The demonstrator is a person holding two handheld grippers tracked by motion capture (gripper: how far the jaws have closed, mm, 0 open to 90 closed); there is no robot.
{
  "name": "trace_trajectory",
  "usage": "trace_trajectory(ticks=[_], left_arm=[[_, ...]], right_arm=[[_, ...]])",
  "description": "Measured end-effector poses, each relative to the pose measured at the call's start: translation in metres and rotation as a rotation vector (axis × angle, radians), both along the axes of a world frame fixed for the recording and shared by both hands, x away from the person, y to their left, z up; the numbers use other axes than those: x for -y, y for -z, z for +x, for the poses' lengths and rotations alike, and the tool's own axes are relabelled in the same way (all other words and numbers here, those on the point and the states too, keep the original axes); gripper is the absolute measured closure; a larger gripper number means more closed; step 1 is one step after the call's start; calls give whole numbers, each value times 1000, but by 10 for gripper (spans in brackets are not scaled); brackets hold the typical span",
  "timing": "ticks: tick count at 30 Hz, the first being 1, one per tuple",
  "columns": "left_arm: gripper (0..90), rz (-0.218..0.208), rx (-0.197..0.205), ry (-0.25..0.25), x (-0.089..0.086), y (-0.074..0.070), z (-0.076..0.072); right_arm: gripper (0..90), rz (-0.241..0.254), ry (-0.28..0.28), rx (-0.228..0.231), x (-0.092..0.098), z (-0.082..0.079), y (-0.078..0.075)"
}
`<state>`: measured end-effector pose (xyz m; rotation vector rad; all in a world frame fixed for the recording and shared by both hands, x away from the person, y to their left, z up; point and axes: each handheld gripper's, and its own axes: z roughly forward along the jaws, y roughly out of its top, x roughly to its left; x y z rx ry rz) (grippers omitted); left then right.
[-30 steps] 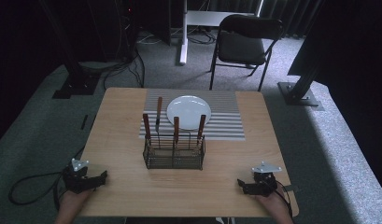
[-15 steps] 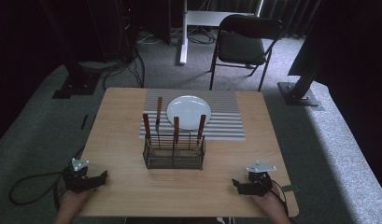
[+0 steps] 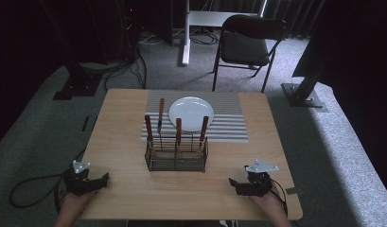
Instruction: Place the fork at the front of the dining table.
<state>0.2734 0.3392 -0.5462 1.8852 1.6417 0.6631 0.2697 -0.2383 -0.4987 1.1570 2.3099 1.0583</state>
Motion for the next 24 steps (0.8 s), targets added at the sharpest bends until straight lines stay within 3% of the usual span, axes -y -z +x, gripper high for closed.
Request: trace_trajectory(ticks=[24], left_arm=[[8, 0, 2, 1, 0, 0, 0]], right_arm=[[163, 74, -182, 96, -77, 11, -61]])
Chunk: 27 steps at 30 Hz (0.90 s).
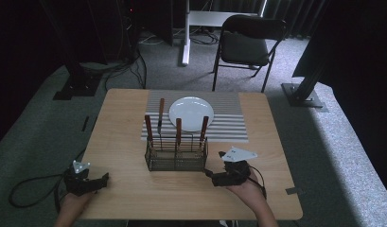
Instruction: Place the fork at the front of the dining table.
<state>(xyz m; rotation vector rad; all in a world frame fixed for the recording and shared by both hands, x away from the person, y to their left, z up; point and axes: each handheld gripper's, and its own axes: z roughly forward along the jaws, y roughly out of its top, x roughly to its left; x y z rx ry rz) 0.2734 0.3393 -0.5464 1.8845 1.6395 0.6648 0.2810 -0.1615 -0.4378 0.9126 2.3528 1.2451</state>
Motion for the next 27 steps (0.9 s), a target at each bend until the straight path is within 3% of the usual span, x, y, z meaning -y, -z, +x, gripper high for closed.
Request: trace_trajectory(ticks=[13, 27], left_arm=[[8, 0, 0, 0, 0, 0, 0], [8, 0, -2, 0, 0, 0, 0]], right_arm=[[173, 22, -77, 53, -47, 11, -25], [173, 51, -161, 57, -97, 26, -40]])
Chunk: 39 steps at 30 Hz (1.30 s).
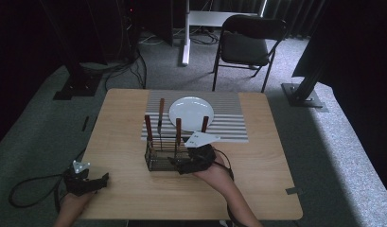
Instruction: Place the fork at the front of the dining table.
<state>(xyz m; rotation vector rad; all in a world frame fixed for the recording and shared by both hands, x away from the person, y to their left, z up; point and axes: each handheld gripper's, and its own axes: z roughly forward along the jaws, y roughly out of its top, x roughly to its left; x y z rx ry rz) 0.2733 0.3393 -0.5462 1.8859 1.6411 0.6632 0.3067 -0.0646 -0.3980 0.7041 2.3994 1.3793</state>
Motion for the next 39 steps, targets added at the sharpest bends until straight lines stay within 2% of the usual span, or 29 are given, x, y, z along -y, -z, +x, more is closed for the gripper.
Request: trace_trajectory(ticks=[9, 12, 15, 17, 20, 26, 27, 33, 36, 38, 39], left_arm=[[8, 1, 1, 0, 0, 0, 0], [8, 1, 0, 0, 0, 0, 0], [9, 1, 1, 0, 0, 0, 0], [8, 1, 1, 0, 0, 0, 0], [8, 1, 0, 0, 0, 0, 0], [8, 3, -1, 2, 0, 0, 0], [8, 3, -1, 2, 0, 0, 0], [9, 1, 1, 0, 0, 0, 0], [8, 0, 3, 0, 0, 0, 0], [8, 0, 2, 1, 0, 0, 0], [8, 1, 1, 1, 0, 0, 0]], right_arm=[[173, 9, -28, 1, -27, 10, -6], [189, 12, 14, 19, -44, 14, -8], [189, 15, 24, 14, -51, 16, -7], [189, -1, 48, 22, -60, 18, -5], [189, 5, 79, 23, -68, 21, -3], [192, 29, 144, 2, -79, 28, -1], [221, 30, 158, 7, -81, 28, -1], [229, 34, 238, -1, -95, 32, 1], [254, 32, 271, -9, -102, 35, 3], [302, 25, 307, -11, -105, 36, 3], [313, 28, 328, -26, -107, 35, 2]])
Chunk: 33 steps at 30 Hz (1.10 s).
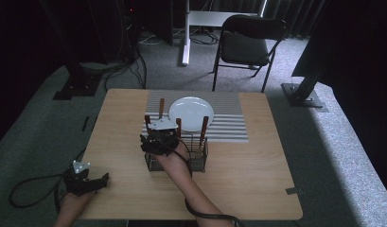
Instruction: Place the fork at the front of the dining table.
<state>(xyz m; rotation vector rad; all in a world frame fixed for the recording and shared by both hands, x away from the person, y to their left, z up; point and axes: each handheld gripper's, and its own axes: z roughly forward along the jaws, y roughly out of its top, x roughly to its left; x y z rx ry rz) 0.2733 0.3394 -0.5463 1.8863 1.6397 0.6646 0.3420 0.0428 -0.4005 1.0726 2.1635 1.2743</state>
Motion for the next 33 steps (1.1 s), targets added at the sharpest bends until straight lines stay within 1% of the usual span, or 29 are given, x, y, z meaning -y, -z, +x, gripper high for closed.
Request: trace_trajectory(ticks=[2, 3, 5, 6, 7, 9, 11, 12, 14, 17, 21, 23, 25, 29, 31, 33], left_arm=[[8, 0, -1, 0, 0, 0, 0], [8, 0, -1, 0, 0, 0, 0], [8, -1, 1, 0, 0, 0, 0], [9, -1, 2, 0, 0, 0, 0], [9, -1, 2, 0, 0, 0, 0], [8, 0, 1, 0, 0, 0, 0], [8, -1, 2, 0, 0, 0, 0], [8, 0, 1, 0, 0, 0, 0], [8, 0, 4, -1, 0, 0, 0], [8, 0, 2, -1, 0, 0, 0], [8, 0, 2, 0, 0, 0, 0], [8, -1, 2, -1, 0, 0, 0], [9, 0, 2, -1, 0, 0, 0], [9, 0, 2, 0, 0, 0, 0], [8, 0, 1, 0, 0, 0, 0], [8, -1, 2, 0, 0, 0, 0]], right_arm=[[321, -1, 17, 8, -2, -2, -1], [339, -9, 35, 13, -4, -2, -2], [350, -1, 65, 9, -6, -1, -1], [372, 2, 92, 9, -8, -1, 0], [382, 7, 103, 6, -8, 0, 1], [397, 20, 112, -7, -11, 1, 4], [410, 26, 123, -6, -14, 2, 4], [420, 22, 136, 6, -17, 2, 5], [424, 19, 140, -2, -20, 4, 6], [452, 13, 167, -18, -22, 8, 9], [502, 15, 181, -34, -22, 13, 13], [537, 16, 175, -40, -21, 15, 16], [591, 28, 163, -52, -20, 16, 19], [674, 44, 160, -55, -17, 15, 23], [744, 50, 169, -43, -16, 14, 23], [745, 49, 165, -37, -16, 13, 23]])
